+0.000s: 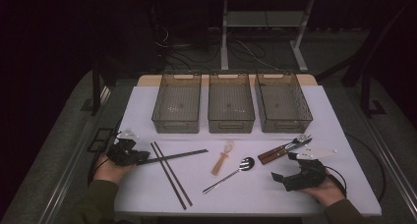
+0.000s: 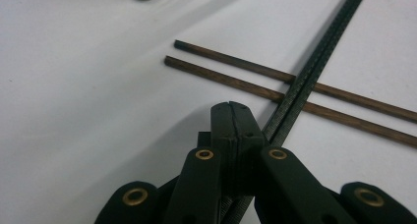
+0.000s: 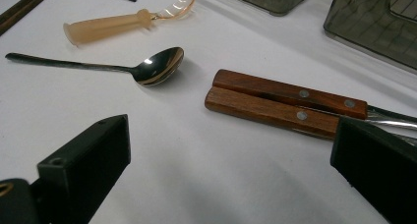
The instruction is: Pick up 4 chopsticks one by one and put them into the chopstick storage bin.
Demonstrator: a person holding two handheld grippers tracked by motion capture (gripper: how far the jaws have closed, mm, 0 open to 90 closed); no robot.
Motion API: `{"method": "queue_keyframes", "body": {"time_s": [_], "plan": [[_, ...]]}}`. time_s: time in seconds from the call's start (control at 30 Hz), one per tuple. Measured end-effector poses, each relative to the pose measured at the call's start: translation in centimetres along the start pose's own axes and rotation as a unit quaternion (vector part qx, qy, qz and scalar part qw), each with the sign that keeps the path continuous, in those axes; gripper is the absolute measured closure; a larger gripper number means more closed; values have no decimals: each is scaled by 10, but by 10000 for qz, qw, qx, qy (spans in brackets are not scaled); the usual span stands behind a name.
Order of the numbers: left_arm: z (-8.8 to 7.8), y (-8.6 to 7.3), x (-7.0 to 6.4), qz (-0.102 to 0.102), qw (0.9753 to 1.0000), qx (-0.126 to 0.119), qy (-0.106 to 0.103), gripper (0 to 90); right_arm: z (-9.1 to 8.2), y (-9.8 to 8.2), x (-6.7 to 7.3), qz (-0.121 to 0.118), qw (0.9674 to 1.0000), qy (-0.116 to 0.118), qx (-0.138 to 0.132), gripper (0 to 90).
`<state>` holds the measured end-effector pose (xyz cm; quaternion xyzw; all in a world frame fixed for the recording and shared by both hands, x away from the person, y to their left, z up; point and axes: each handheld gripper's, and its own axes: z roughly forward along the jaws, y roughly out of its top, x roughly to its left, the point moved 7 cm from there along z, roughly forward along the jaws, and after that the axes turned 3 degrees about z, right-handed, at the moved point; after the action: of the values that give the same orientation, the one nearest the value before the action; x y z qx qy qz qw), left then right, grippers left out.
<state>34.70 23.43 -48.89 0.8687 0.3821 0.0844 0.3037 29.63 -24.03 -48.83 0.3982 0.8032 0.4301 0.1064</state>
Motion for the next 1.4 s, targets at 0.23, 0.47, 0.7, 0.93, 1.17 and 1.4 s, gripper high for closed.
{"method": "queue_keyframes", "body": {"time_s": [0.23, 0.47, 0.7, 0.93, 1.17, 1.4], "plan": [[-2, -3, -7, 50, 10000, -11, -60, 897, 0, 0, 0, -8, 10000, -4, 10, 14], [-4, -8, -15, 93, 9998, 16, -157, 897, 0, 0, 0, -9, 10000, -8, 16, 14], [-6, -10, -25, 189, 9995, 6, -234, 897, 0, 0, 1, 1, 10000, -14, 23, 14], [-8, -12, -35, 246, 9993, -12, -293, 897, 0, 0, 1, -30, 10000, -17, 14, 14], [-9, -15, -42, 366, 9988, 9, -316, 896, 0, 0, 1, -41, 10000, -18, 22, 14], [-13, -11, -39, 368, 9989, -205, -198, 865, 0, -1, 2, -36, 10000, -9, 28, 14]]}}
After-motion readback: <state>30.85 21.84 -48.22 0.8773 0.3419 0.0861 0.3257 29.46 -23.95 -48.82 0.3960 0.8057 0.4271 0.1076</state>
